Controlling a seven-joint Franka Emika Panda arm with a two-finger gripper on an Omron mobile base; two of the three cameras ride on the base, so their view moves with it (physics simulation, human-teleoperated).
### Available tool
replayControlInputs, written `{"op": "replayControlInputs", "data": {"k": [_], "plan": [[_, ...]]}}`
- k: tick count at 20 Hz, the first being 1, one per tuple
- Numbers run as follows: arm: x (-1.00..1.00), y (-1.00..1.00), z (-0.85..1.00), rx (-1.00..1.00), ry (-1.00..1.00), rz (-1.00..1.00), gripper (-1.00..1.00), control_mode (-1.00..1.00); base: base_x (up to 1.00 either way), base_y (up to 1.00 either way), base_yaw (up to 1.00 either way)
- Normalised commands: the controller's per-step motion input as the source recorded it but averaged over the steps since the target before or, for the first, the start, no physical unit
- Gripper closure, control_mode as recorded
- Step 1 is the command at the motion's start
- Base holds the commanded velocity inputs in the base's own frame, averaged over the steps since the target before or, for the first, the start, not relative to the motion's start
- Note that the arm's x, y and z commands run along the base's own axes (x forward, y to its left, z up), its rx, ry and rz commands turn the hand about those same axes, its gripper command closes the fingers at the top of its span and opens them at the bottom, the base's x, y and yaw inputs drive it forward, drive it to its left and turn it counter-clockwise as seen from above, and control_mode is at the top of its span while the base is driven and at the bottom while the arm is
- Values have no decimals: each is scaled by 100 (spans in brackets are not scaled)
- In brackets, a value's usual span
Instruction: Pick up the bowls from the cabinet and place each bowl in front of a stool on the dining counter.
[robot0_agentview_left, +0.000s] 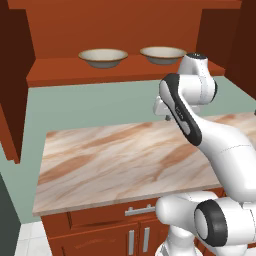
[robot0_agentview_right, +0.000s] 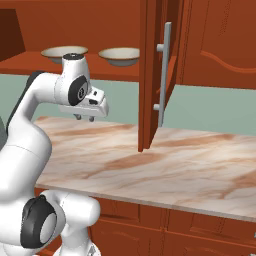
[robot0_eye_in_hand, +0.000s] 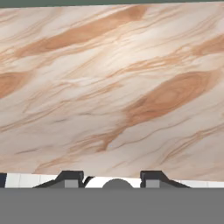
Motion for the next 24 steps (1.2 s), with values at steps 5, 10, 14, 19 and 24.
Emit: {"op": "replayControlInputs", "data": {"k": [5,10,14,19,24], "plan": [[-10,-17,2,0,0,-5,-100,-100,0,0,0],[-33,-23,11,1,-1,-28,-100,-100,0,0,0],[-16,-5,18,6,-5,-39,-100,-100,0,0,0],[0,0,24,11,-9,-38,-100,-100,0,0,0],[-1,0,25,18,-14,-36,-100,-100,0,0,0]]}}
